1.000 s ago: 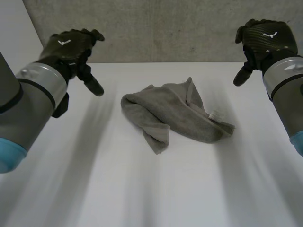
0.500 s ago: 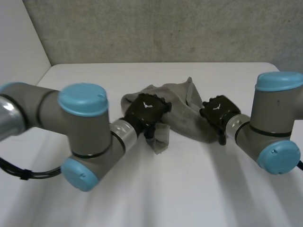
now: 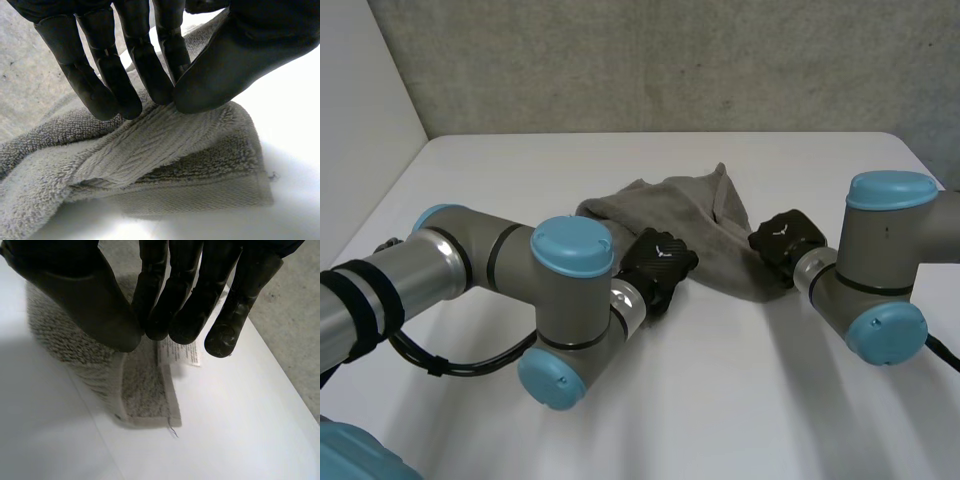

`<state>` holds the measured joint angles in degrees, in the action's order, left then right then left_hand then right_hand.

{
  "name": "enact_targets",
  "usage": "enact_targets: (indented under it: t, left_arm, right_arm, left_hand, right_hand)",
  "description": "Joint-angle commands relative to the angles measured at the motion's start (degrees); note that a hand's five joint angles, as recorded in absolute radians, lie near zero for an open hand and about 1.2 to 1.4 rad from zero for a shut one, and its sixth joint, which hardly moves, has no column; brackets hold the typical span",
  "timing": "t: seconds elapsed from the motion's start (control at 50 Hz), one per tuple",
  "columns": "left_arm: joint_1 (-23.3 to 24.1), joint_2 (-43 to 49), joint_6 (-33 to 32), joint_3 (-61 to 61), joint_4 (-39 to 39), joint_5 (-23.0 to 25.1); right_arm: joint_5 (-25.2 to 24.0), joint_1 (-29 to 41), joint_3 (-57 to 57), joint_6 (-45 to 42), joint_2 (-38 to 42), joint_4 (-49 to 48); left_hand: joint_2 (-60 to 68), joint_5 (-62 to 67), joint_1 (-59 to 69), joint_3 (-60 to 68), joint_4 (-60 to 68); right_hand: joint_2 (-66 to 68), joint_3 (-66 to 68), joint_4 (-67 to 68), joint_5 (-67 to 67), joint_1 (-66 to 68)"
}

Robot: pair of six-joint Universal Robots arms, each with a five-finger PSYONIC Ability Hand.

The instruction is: Fold the towel.

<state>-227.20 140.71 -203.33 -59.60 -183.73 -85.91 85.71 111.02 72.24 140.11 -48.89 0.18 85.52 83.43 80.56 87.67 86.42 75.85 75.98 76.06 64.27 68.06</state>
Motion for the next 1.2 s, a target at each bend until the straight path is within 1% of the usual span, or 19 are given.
enact_targets:
  t: [0.02, 0.16, 0.18, 0.2, 0.22, 0.24, 0.26, 0.28, 0.3, 0.32, 0.42, 0.48, 0.66, 0.9, 0.98, 1.02, 1.1, 1.14, 1.2]
  left_arm:
    - [-0.7, -1.1, -0.5, -0.5, -0.3, -0.9]
    - [-2.7, -7.1, -0.2, -4.1, -0.8, -6.2]
    - [-2.7, -7.1, -0.2, -4.1, -0.8, -6.2]
    - [-3.1, -7.5, 0.1, -4.3, -1.2, -6.4]
    - [-3.2, -7.7, 0.4, -4.5, -1.5, -6.5]
    - [-3.2, -7.7, 0.4, -4.5, -1.5, -6.5]
    - [-3.2, -7.7, 0.6, -4.6, -1.7, -6.5]
    - [-3.2, -7.7, 0.7, -4.6, -1.7, -6.5]
    - [-3.2, -7.6, 0.8, -4.7, -1.9, -6.5]
    - [-3.0, -7.3, 1.3, -4.8, -1.9, -6.5]
    - [-2.2, -5.7, 0.7, -4.8, -1.9, -6.2]
    - [-1.8, -4.0, 0.6, -4.2, -1.9, -6.0]
    - [-1.8, 0.4, 0.5, -1.3, -1.7, -5.9]
    - [-1.8, 1.1, 0.7, -0.6, -1.9, -5.8]
    - [-1.8, 0.8, 0.7, -0.6, -1.9, -5.8]
    - [-1.5, 0.9, 0.7, -0.7, -2.0, -5.7]
    - [-1.3, 1.1, 0.6, -0.7, -2.0, -4.7]
    - [-1.3, 0.9, 0.6, -0.8, -1.7, -4.2]
    - [-1.3, 0.5, 0.6, -0.9, -1.6, -4.2]
  right_arm:
    - [0.2, -1.5, -0.1, 0.0, -0.7, 0.1]
    - [0.4, -2.3, -0.5, 0.0, -3.6, 1.2]
    - [0.4, -2.5, -0.3, 0.0, -4.0, 1.8]
    - [0.4, -2.5, -0.3, 0.0, -4.0, 1.8]
    - [0.4, -2.7, 0.0, 0.1, -4.3, 2.4]
    - [0.4, -3.2, 0.3, 0.4, -4.4, 3.0]
    - [0.4, -3.2, 0.3, 0.4, -4.4, 3.0]
    - [0.4, -3.6, 0.4, 1.1, -4.3, 3.7]
    - [0.3, -3.9, 0.4, 2.1, -4.2, 4.4]
    - [0.3, -3.9, 0.4, 2.1, -4.2, 4.4]
    - [0.2, -5.4, -0.4, 4.6, -3.6, 6.7]
    - [-0.5, -6.3, -0.9, 5.5, -3.2, 7.9]
    - [-0.6, -6.5, -2.3, 7.5, -0.4, 8.3]
    - [-2.4, -5.8, -2.6, 11.1, 0.3, 8.3]
    - [-3.6, -5.8, -3.2, 13.0, 0.4, 8.4]
    - [-3.9, -5.8, -3.4, 13.7, 0.5, 8.5]
    - [-4.0, -5.9, -3.7, 14.7, 0.5, 8.8]
    - [-4.1, -5.9, -3.9, 14.8, 0.5, 9.1]
    - [-4.7, -6.3, -4.3, 15.2, 0.5, 9.7]
  left_hand:
    - [-5.5, -13.4, -0.6, -7.7, -6.4]
    - [-5.5, -13.4, -0.6, -7.7, -6.4]
    - [-5.5, -13.4, -0.6, -7.7, -6.4]
    - [-5.5, -13.4, -0.6, -7.7, -6.4]
    - [-7.7, -15.6, -2.7, -9.8, -8.6]
    - [-7.7, -15.6, -2.7, -9.8, -8.6]
    - [-28.2, -36.1, -23.2, -30.3, -29.1]
    - [-28.4, -36.3, -23.4, -30.5, -29.3]
    - [-48.0, -55.9, -43.1, -50.2, -48.9]
    - [-56.5, -64.5, -51.6, -58.7, -57.4]
    - [-71.6, -79.5, -66.6, -73.7, -72.5]
    - [-72.1, -80.0, -67.1, -74.3, -73.0]
    - [-69.6, -77.5, -64.6, -71.7, -70.5]
    - [-51.1, -59.0, -46.2, -53.3, -52.0]
    - [-45.5, -53.4, -40.6, -47.7, -46.4]
    - [-32.5, -40.4, -27.5, -34.6, -33.4]
    - [-23.2, -31.1, -18.2, -25.3, -24.1]
    - [-8.3, -16.2, -3.3, -10.4, -9.2]
    - [-5.5, -13.4, -0.6, -7.7, -6.4]
  right_hand:
    - [4.2, 4.0, 3.9, 5.7, 11.9]
    - [-2.3, -2.5, -2.6, -0.8, 5.4]
    - [-31.2, -31.3, -31.4, -29.6, -23.4]
    - [-31.5, -31.6, -31.7, -29.9, -23.7]
    - [-54.4, -54.6, -54.6, -52.9, -46.6]
    - [-58.3, -58.5, -58.5, -56.7, -50.5]
    - [-58.4, -58.5, -58.6, -56.8, -50.6]
    - [-59.2, -59.3, -59.4, -57.6, -51.4]
    - [-59.2, -59.3, -59.4, -57.6, -51.4]
    - [-59.2, -59.3, -59.4, -57.6, -51.4]
    - [-59.0, -59.2, -59.2, -57.5, -51.3]
    - [-58.9, -59.0, -59.1, -57.3, -51.1]
    - [-56.0, -56.1, -56.2, -54.4, -48.2]
    - [-43.2, -43.4, -43.4, -41.6, -35.4]
    - [-28.0, -28.1, -28.2, -26.4, -20.2]
    - [-19.3, -19.5, -19.5, -17.8, -11.6]
    - [-1.9, -2.0, -2.1, -0.3, 5.9]
    - [4.1, 4.0, 3.9, 5.7, 11.9]
    - [4.2, 4.0, 3.9, 5.7, 11.9]
